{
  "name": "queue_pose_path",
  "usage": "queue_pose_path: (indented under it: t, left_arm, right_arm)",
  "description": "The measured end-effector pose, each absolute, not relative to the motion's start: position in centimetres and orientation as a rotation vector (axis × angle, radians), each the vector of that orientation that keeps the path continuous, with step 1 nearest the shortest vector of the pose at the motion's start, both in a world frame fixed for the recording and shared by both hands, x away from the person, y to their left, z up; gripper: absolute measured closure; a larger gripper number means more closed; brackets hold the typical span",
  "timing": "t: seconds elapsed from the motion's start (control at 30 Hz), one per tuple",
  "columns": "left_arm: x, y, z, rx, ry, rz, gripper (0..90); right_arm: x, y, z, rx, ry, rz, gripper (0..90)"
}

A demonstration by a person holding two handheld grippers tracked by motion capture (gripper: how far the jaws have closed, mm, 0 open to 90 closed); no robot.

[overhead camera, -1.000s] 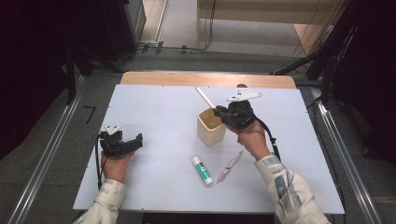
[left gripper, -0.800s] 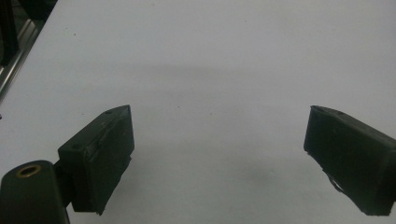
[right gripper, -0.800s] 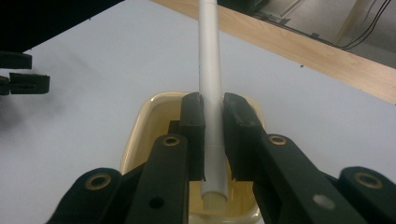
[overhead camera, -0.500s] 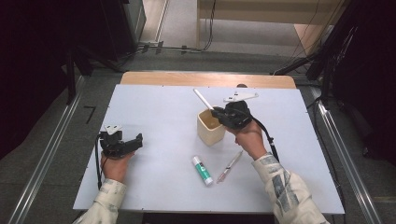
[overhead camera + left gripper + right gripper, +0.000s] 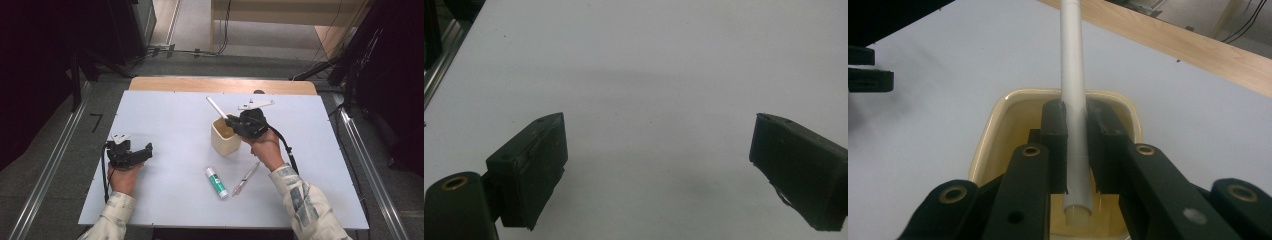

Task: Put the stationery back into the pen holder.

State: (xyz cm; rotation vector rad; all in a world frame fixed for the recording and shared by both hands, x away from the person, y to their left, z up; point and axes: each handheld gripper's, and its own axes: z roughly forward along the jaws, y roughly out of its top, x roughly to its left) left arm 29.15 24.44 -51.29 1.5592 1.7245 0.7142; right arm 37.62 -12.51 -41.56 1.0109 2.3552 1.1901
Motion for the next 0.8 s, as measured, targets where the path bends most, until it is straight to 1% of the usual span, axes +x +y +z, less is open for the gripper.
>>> queue_pose_path:
  t: [0.73, 0.8]
  left_arm:
    - [29.16, 24.49, -51.31, 1.561, 1.724, 0.710, 9.4]
    - [29.15, 24.48, -51.30, 1.563, 1.724, 0.711, 9.4]
  right_arm:
    - [37.85, -12.53, -42.03, 1.039, 2.375, 1.171, 76.7]
    - [37.95, -12.55, -42.09, 1.055, 2.391, 1.166, 75.1]
